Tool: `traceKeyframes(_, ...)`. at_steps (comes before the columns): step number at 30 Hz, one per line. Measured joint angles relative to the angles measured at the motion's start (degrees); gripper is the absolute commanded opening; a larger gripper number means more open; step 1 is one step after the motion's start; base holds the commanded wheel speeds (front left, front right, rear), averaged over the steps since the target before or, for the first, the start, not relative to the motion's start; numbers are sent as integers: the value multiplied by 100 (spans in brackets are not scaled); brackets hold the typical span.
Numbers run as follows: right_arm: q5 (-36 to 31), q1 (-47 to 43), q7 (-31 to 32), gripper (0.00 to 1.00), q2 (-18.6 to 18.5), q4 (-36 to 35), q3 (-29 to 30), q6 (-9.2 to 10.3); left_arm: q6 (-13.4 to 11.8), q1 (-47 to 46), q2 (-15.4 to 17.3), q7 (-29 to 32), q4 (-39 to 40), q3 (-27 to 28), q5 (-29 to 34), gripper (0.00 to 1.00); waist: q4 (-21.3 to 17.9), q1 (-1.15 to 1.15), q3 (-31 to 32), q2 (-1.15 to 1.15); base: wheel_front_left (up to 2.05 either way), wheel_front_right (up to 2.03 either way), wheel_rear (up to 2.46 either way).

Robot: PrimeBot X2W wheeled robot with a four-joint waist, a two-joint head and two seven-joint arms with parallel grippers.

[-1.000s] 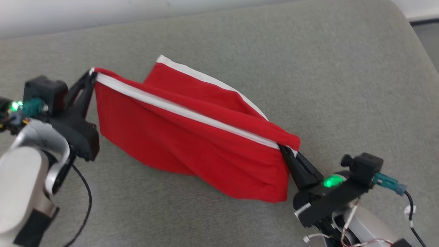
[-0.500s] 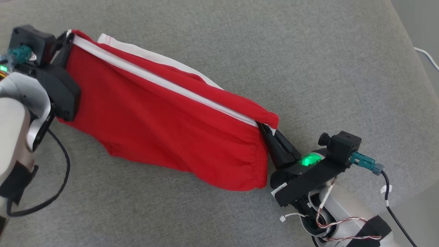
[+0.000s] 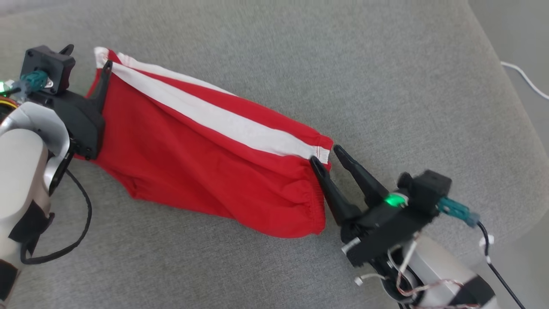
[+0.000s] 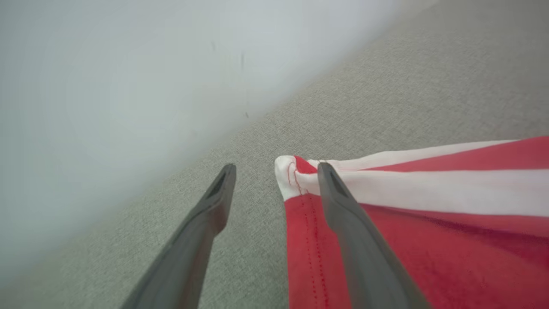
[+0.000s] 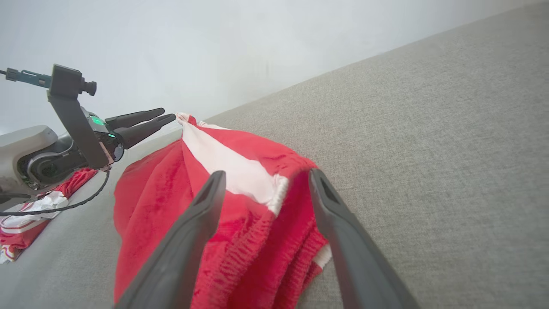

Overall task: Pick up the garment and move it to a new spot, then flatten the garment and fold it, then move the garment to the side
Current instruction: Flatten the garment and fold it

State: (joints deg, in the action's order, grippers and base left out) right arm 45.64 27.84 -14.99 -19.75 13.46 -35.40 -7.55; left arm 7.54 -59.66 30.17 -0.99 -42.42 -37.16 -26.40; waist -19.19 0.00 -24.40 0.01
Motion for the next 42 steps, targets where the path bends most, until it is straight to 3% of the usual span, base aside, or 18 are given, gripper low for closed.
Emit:
traceKeyframes(8, -535, -637, -11, 100, -249, -709, 609, 0, 0, 104, -12, -431, -114, 3, -233, 100, 97, -1, 414, -1, 0, 0, 0)
traceKeyframes(12, -1178, -968, -14, 100, -183, -1192, 1082, 0, 0, 231, 100, -502, -102, -24, -363, 100, 135, -1, 611, -1, 0, 0, 0)
traceKeyframes(17, -1841, -1429, -14, 100, 169, -1471, 1367, 0, 0, 443, 298, -327, -46, -156, -537, 100, 102, -2, 772, -1, 0, 0, 0)
traceKeyframes(28, -2541, -2125, -14, 100, 904, -1667, 1789, 0, 0, 811, 821, 889, 555, -759, -1351, 100, -64, -1, 695, -1, 0, 0, 0)
traceKeyframes(37, -2661, -2246, -14, 100, 1055, -1539, 1689, 0, 0, 928, 1188, 2145, 911, -996, -2042, 100, -199, 0, 597, -1, 0, 0, 0)
traceKeyframes(41, -2662, -2249, -14, 100, 1051, -1507, 1710, 0, -78, 965, 1202, 2689, 1070, -945, -2384, 100, -215, 0, 598, -1, 0, 0, 0)
traceKeyframes(42, -2662, -2249, -14, 100, 1051, -1502, 1713, 0, -108, 989, 1196, 2780, 1121, -925, -2449, 93, -212, -1, 597, -1, 0, 0, 0)
